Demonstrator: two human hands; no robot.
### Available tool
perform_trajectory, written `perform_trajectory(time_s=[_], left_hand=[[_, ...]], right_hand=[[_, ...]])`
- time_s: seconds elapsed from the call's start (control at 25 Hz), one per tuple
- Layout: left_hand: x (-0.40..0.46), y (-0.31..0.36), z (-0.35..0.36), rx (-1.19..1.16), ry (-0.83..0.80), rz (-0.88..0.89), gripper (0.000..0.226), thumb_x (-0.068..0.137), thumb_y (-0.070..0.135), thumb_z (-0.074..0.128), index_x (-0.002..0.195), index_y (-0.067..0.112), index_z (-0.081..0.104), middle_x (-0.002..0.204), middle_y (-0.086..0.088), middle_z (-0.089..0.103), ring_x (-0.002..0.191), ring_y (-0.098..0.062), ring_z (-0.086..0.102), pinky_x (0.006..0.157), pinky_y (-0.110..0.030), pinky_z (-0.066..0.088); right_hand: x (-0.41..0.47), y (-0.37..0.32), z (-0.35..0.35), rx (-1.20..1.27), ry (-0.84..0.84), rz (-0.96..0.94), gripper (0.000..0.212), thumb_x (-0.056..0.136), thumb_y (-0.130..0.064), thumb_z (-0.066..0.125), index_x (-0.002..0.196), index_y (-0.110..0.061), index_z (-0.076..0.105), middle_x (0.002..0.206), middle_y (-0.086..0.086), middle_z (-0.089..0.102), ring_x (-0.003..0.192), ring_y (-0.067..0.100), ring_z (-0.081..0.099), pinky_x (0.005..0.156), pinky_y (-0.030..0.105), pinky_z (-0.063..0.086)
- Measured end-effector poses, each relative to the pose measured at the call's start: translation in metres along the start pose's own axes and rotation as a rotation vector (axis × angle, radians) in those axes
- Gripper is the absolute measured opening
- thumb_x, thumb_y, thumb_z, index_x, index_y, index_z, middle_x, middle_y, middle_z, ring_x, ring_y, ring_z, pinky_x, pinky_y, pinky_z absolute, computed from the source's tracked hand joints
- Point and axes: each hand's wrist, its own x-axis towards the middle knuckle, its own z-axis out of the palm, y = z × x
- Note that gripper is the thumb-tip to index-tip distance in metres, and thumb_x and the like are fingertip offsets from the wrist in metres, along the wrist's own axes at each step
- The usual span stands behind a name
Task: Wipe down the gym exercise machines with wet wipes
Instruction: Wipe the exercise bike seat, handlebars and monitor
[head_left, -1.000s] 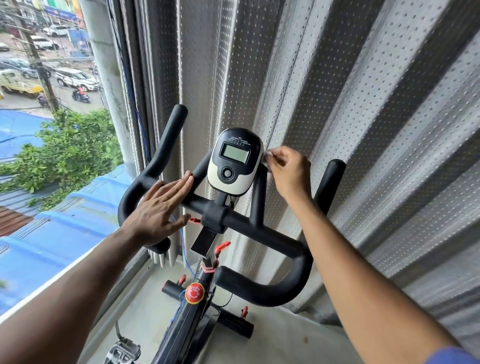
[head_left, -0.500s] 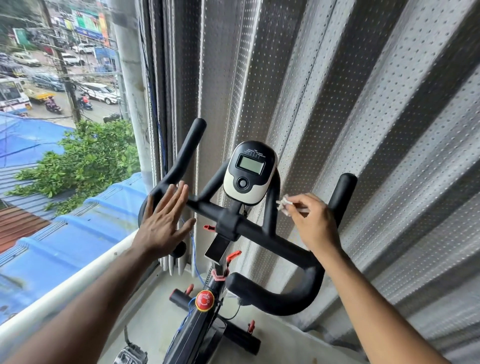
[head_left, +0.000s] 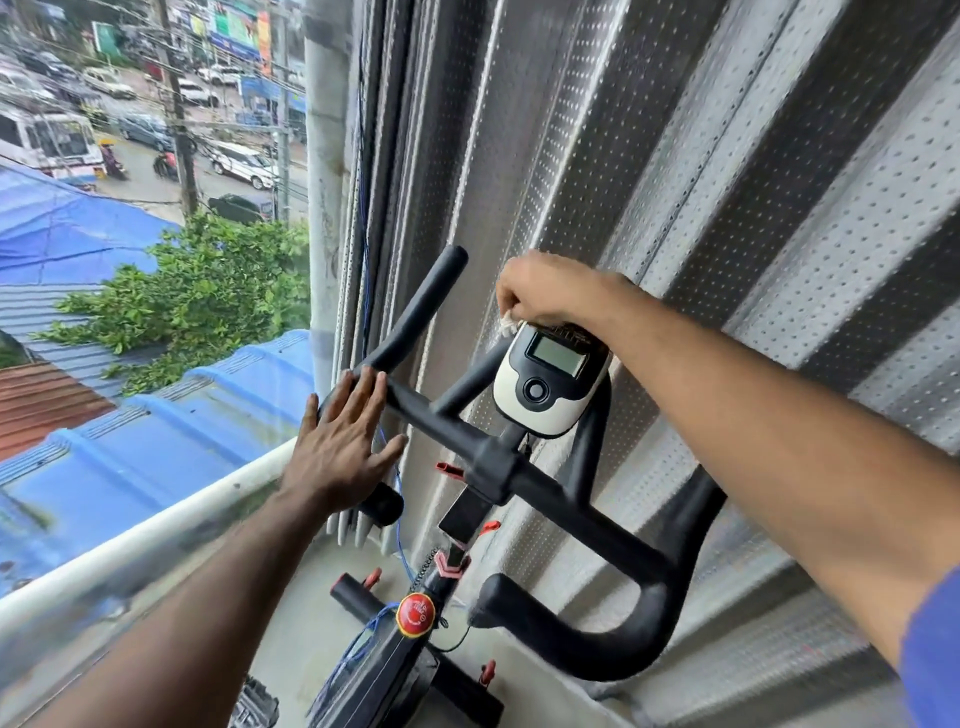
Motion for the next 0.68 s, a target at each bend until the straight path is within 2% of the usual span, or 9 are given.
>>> perform_trajectory(time_s=[0.08, 0.16, 0.32, 0.44, 0.56, 0.68], left_hand=[[-0.001, 0.001, 0.0, -0.032, 0.024, 0.001, 0.091, 0.086, 0.077, 0.006, 0.163, 0.032, -0.013, 0.17, 0.009, -0.016, 0.158, -0.013, -0.014, 0.129, -0.052, -0.002], [-0.001, 0.002, 0.0, -0.054, 0.039, -0.005, 0.094, 0.085, 0.076, 0.008, 0.165, 0.03, -0.005, 0.171, 0.008, -0.011, 0.159, -0.014, -0.01, 0.129, -0.053, 0.001], [-0.001, 0.002, 0.002, -0.058, 0.055, -0.024, 0.093, 0.086, 0.075, 0.009, 0.166, 0.03, -0.001, 0.173, 0.01, -0.009, 0.16, -0.011, -0.009, 0.129, -0.053, 0.004], [-0.001, 0.001, 0.002, -0.062, 0.06, -0.026, 0.092, 0.086, 0.074, 0.01, 0.166, 0.031, -0.002, 0.172, 0.011, -0.011, 0.159, -0.01, -0.011, 0.129, -0.053, 0.004], [0.0, -0.001, 0.003, -0.06, 0.059, -0.019, 0.091, 0.088, 0.074, 0.011, 0.166, 0.03, 0.0, 0.172, 0.01, -0.011, 0.159, -0.01, -0.011, 0.129, -0.053, 0.005], [0.0, -0.002, 0.005, -0.063, 0.074, -0.011, 0.09, 0.089, 0.073, 0.013, 0.166, 0.029, 0.002, 0.172, 0.01, -0.008, 0.159, -0.011, -0.009, 0.129, -0.053, 0.006]], right_hand=[[0.018, -0.012, 0.0, -0.029, -0.123, 0.018, 0.013, 0.087, -0.014, 0.076, 0.092, -0.025, 0.079, 0.093, -0.001, 0.077, 0.086, 0.02, 0.072, 0.089, 0.041, 0.06], [0.027, -0.029, 0.012, -0.046, -0.138, -0.015, 0.013, 0.085, -0.01, 0.077, 0.089, -0.023, 0.078, 0.088, -0.001, 0.075, 0.081, 0.02, 0.071, 0.085, 0.041, 0.061], [0.023, -0.085, 0.056, -0.004, -0.139, -0.207, 0.01, 0.091, -0.011, 0.071, 0.1, -0.013, 0.077, 0.097, 0.005, 0.076, 0.09, 0.023, 0.071, 0.082, 0.037, 0.057], [0.02, -0.083, 0.05, -0.048, -0.215, -0.298, 0.014, 0.093, -0.013, 0.069, 0.105, -0.015, 0.076, 0.095, -0.001, 0.073, 0.088, 0.021, 0.069, 0.076, 0.032, 0.052], [0.029, -0.04, 0.01, -0.086, -0.261, -0.184, 0.018, 0.086, -0.009, 0.075, 0.096, -0.024, 0.08, 0.089, -0.006, 0.076, 0.083, 0.015, 0.07, 0.079, 0.034, 0.058], [0.034, 0.002, -0.016, -0.094, -0.299, 0.004, 0.011, 0.084, -0.015, 0.081, 0.081, -0.026, 0.079, 0.081, -0.005, 0.076, 0.081, 0.019, 0.072, 0.084, 0.04, 0.06]])
